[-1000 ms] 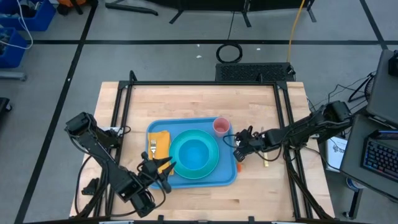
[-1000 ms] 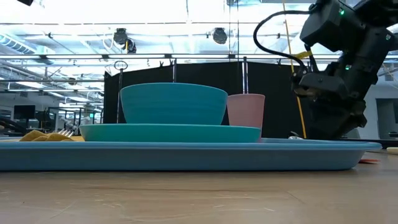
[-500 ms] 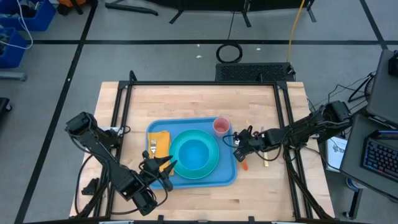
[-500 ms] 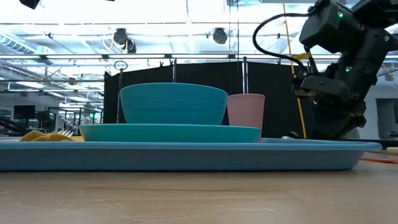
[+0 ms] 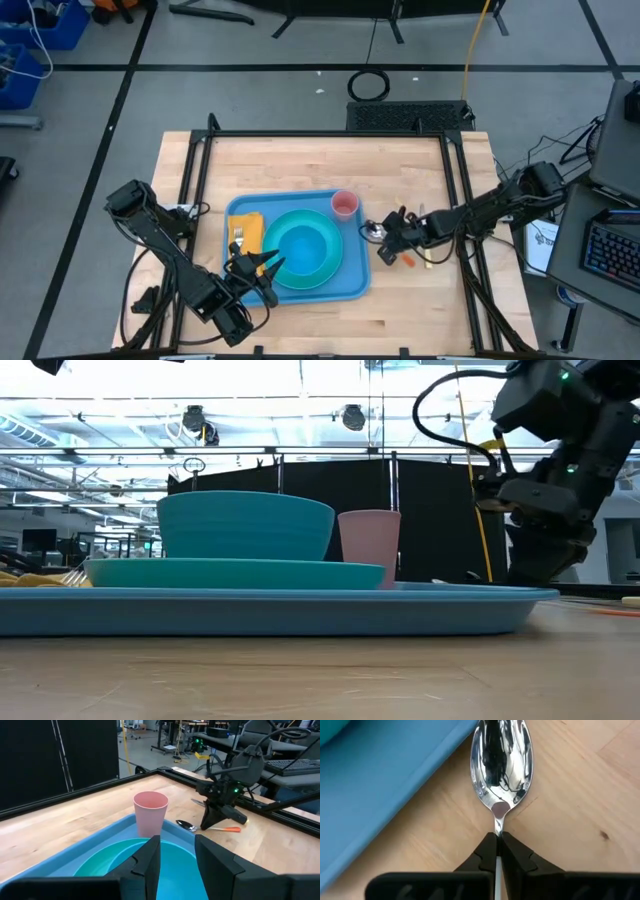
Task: Set up tray
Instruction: Put the orange spoon on the blue serving tray to the right of the orange fork
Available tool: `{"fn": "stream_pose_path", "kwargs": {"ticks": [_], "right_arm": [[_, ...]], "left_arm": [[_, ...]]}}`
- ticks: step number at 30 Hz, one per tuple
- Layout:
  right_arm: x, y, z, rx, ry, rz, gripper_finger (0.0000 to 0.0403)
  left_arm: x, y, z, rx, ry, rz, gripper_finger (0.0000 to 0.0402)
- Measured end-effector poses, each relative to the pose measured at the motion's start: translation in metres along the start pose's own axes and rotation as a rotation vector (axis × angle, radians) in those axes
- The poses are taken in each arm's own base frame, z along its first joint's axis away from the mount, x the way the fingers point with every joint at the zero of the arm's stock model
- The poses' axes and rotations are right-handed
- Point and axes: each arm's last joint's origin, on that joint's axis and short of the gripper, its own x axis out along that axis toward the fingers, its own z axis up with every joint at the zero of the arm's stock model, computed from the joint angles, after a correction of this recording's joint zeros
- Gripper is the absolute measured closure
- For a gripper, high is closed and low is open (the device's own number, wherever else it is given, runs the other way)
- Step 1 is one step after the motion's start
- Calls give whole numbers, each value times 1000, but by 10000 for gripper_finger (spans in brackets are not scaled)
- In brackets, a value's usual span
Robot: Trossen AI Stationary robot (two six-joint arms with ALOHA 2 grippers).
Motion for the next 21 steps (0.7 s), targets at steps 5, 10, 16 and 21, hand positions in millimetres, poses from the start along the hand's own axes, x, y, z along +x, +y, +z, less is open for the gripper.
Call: {"fn": "stream_pose_path", "kwargs": {"ticks": [5, 10, 16, 21], "right_arm": [[-7, 3, -4, -19, -12, 27, 401], [-23, 6, -3, -26, -104, 69, 402], [-46, 9, -2, -51, -262, 118, 402], [-65, 18, -1, -101, -443, 181, 402]], "left_arm": [[0, 0, 0, -4, -2, 0, 277], [1, 0, 0, 11, 0, 3, 277], [3, 0, 1, 28, 10, 8, 277], [13, 1, 2, 46, 68, 26, 277]]}}
